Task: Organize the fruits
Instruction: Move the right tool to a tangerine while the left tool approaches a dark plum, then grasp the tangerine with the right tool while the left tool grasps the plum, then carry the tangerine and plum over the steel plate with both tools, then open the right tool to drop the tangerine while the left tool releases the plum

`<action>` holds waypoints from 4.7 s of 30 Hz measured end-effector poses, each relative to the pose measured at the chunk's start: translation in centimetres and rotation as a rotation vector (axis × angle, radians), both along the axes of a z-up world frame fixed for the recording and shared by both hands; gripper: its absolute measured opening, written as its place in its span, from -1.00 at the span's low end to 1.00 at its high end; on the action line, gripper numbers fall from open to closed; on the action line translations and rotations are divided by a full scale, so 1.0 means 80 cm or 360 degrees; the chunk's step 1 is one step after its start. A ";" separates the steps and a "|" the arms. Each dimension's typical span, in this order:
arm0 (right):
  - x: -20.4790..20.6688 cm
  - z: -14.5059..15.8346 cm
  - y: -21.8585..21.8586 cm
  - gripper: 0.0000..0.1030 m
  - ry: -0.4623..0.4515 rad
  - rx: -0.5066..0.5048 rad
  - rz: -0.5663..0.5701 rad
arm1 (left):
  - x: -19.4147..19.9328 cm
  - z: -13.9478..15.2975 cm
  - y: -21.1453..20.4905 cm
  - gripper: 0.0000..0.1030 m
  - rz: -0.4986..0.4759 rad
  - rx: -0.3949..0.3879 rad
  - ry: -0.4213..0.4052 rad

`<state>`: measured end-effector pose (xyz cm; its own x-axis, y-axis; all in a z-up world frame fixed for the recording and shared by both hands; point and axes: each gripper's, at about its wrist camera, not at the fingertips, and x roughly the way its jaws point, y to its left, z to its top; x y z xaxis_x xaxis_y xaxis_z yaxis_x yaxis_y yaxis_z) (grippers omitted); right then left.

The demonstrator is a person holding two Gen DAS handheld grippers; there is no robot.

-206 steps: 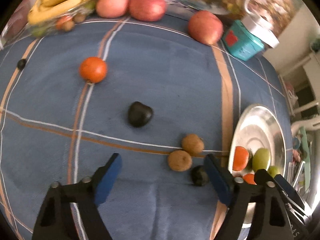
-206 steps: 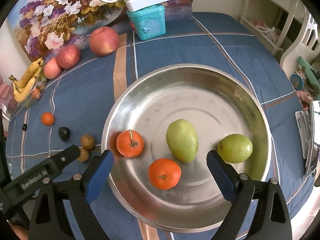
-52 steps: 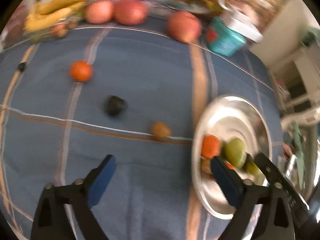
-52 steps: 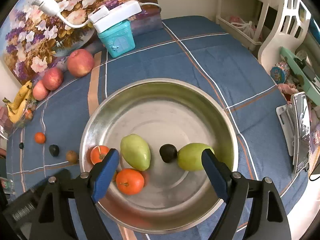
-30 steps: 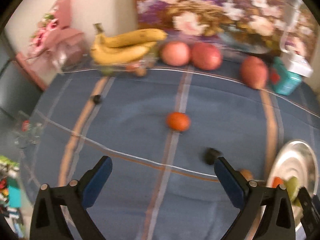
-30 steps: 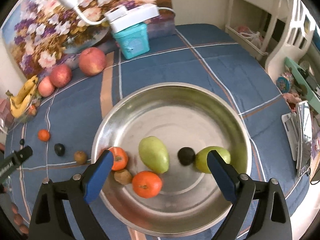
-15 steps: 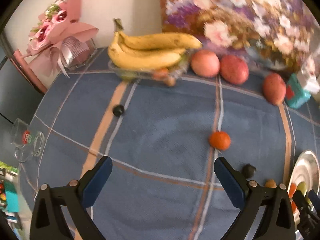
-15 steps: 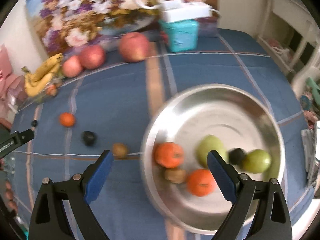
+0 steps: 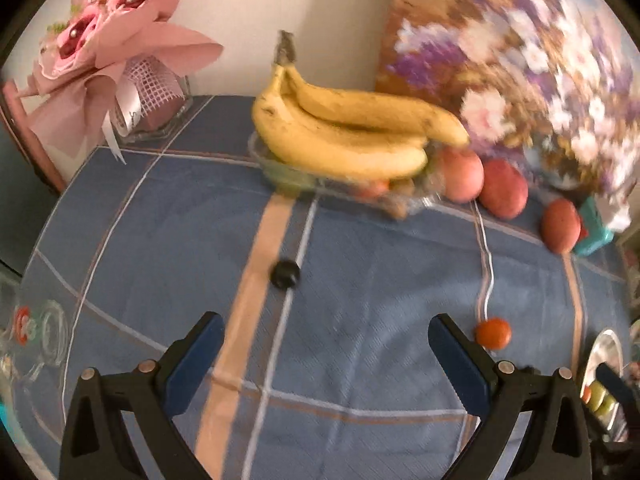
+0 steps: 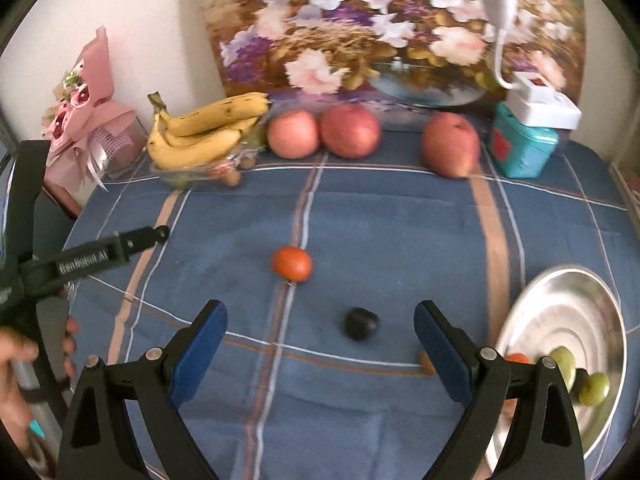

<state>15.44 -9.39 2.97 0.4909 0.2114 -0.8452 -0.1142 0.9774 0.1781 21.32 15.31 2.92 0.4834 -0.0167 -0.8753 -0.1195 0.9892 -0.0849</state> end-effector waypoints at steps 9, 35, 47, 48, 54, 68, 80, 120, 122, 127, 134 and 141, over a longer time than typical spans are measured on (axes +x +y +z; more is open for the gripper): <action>0.036 -0.021 0.035 0.67 0.0039 -0.0094 0.0064 | 0.043 -0.004 0.051 1.00 -0.0047 -0.0033 -0.0082; 0.086 -0.095 0.051 -0.27 0.0161 -0.0066 0.0044 | 0.087 -0.099 0.053 -0.58 -0.0013 -0.0036 0.0188; 0.044 -0.043 0.037 -0.27 0.0167 -0.0063 -0.0012 | 0.020 -0.055 0.021 -0.58 0.0154 -0.0178 0.0252; 0.037 -0.038 0.036 -0.27 0.0159 -0.0079 -0.0009 | 0.013 -0.051 0.014 -0.58 0.0164 -0.0195 0.0251; -0.009 -0.012 0.012 -0.27 0.0137 -0.0083 -0.0030 | -0.032 -0.015 -0.043 -0.58 0.0127 -0.0294 0.0210; -0.075 -0.018 -0.073 -0.27 0.0242 -0.0048 -0.0197 | -0.086 -0.003 -0.175 -0.58 -0.0001 -0.0444 0.0220; -0.091 -0.028 -0.239 -0.27 0.0230 -0.0094 -0.0708 | -0.098 -0.024 -0.310 -0.58 -0.0274 -0.0624 0.0249; -0.087 -0.055 -0.315 -0.23 0.0162 -0.0075 -0.0865 | -0.069 -0.050 -0.435 -0.29 -0.0638 -0.0677 0.0174; -0.091 -0.053 -0.310 -0.23 0.0165 -0.0081 -0.0855 | -0.074 -0.044 -0.432 -0.29 -0.0643 -0.0681 0.0173; -0.099 -0.044 -0.297 -0.23 0.0167 -0.0078 -0.0829 | -0.081 -0.029 -0.410 -0.27 -0.0596 -0.0669 0.0174; -0.101 -0.041 -0.252 0.38 0.0189 -0.0084 -0.0717 | -0.088 -0.032 -0.344 0.34 -0.0348 -0.0342 0.0247; -0.098 -0.037 -0.199 0.64 0.0181 -0.0142 -0.0585 | -0.094 -0.044 -0.271 0.93 -0.0135 -0.0112 0.0289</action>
<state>7.59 -25.31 0.04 0.4224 -0.0379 -0.9056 0.2619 0.9616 0.0819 13.80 -6.36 -0.60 0.3120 -0.1149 -0.9431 -0.0558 0.9887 -0.1389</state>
